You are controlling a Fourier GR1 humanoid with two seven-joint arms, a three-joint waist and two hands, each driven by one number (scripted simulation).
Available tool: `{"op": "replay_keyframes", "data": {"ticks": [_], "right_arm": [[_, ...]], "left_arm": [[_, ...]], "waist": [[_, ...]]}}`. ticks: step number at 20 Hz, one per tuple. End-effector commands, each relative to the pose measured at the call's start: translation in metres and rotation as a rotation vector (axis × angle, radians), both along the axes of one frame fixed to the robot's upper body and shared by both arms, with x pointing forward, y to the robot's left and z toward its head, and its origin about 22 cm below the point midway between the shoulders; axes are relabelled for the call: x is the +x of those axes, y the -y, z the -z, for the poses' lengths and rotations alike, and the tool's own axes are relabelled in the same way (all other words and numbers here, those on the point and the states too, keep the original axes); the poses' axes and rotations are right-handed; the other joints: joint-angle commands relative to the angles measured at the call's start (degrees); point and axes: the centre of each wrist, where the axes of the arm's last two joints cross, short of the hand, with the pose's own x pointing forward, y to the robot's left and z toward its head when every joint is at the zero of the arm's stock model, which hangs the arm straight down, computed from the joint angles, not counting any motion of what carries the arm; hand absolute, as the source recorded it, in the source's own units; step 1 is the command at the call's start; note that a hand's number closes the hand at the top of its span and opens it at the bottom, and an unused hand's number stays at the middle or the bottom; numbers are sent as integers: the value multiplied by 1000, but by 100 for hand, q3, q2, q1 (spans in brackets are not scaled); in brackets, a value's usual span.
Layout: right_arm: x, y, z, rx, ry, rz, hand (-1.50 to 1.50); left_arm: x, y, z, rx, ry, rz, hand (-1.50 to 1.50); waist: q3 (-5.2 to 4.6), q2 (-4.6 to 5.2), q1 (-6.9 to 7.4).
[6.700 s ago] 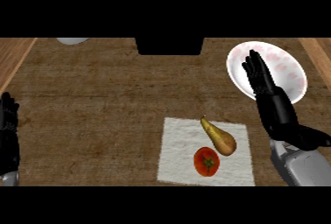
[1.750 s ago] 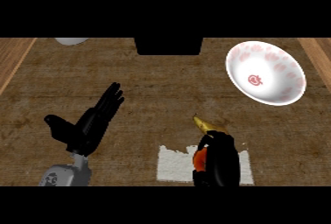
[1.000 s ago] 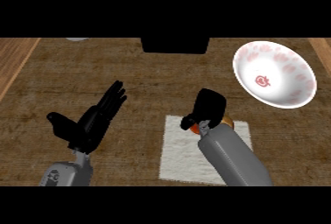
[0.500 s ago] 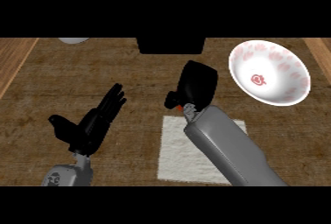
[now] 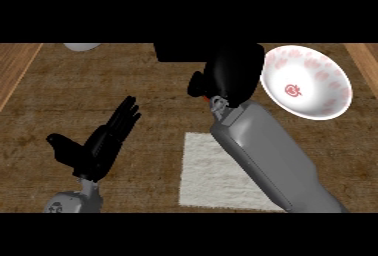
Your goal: Pick the tomato from the placemat and place it in the bowl
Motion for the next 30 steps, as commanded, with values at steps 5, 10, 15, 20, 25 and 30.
{"op": "replay_keyframes", "data": {"ticks": [5,10,15,20,25,30], "right_arm": [[14,47,-47,26,24,217,150],[36,88,-17,37,52,249,150],[61,124,-2,73,85,261,150],[87,203,4,35,67,287,150],[115,223,13,-15,20,340,150],[109,261,76,8,-207,425,150]], "left_arm": [[-1,0,-4,-2,-4,-15,0],[1,13,1,-10,1,-6,0],[13,4,2,-14,21,-6,0],[11,8,3,-9,7,8,0],[-2,12,5,-9,13,40,0],[-1,10,5,-6,29,40,0]], "waist": [[4,4,-43],[5,30,4],[4,49,26],[6,65,67],[6,95,202],[11,136,278]]}}
